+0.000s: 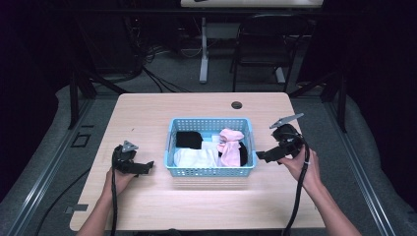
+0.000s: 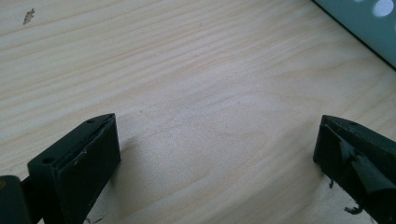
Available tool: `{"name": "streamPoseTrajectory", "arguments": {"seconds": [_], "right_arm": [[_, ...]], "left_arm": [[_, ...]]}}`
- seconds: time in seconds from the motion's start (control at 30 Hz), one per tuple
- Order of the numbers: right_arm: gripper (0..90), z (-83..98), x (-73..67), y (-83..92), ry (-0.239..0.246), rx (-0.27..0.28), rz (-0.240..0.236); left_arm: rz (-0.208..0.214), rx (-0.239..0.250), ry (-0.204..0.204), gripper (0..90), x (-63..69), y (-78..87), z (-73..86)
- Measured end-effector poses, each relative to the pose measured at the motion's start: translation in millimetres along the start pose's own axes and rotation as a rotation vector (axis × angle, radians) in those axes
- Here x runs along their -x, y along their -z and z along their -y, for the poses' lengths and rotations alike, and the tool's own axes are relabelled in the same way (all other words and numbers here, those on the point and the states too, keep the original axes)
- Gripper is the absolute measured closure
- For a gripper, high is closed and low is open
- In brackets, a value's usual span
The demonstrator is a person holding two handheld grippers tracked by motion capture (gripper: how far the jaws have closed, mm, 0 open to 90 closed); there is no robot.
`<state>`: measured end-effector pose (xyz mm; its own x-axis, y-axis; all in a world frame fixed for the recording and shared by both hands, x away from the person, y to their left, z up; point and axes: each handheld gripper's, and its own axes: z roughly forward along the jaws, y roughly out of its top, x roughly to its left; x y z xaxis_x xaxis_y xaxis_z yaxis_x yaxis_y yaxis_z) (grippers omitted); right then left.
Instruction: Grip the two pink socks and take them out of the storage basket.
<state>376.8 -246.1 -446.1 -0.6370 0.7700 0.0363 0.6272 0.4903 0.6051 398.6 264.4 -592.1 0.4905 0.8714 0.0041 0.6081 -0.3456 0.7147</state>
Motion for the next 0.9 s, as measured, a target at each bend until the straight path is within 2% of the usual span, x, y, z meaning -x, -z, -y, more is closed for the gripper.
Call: {"name": "streamPoseTrajectory", "arguments": {"seconds": [0.1,0.13,0.37,0.47,0.53,0.9], "right_arm": [[0.0,-6.4,-5.9,-3.9,0.012,0.002,-0.012],[0.0,-12.7,-10.9,-8.9,0.031,0.007,-0.023],[0.0,-32.3,-26.4,-29.1,0.059,-0.001,-0.068],[0.0,-35.0,-29.8,-34.4,0.06,-0.001,-0.072],[0.0,-38.6,-32.0,-42.3,0.069,-0.021,-0.083],[0.0,-47.2,-36.8,-66.0,0.045,-0.043,-0.115]], "left_arm": [[0.0,0.0,0.0,0.4,0.0,0.0,0.0],[0.0,0.0,0.001,0.4,0.0,0.0,0.0],[0.0,0.001,0.001,0.5,0.2,0.1,0.1],[0.0,0.001,0.001,0.5,0.2,0.1,0.2],[0.0,0.001,0.001,0.5,0.2,0.1,0.2],[0.0,0.001,0.001,0.5,0.2,0.1,0.2]]}}
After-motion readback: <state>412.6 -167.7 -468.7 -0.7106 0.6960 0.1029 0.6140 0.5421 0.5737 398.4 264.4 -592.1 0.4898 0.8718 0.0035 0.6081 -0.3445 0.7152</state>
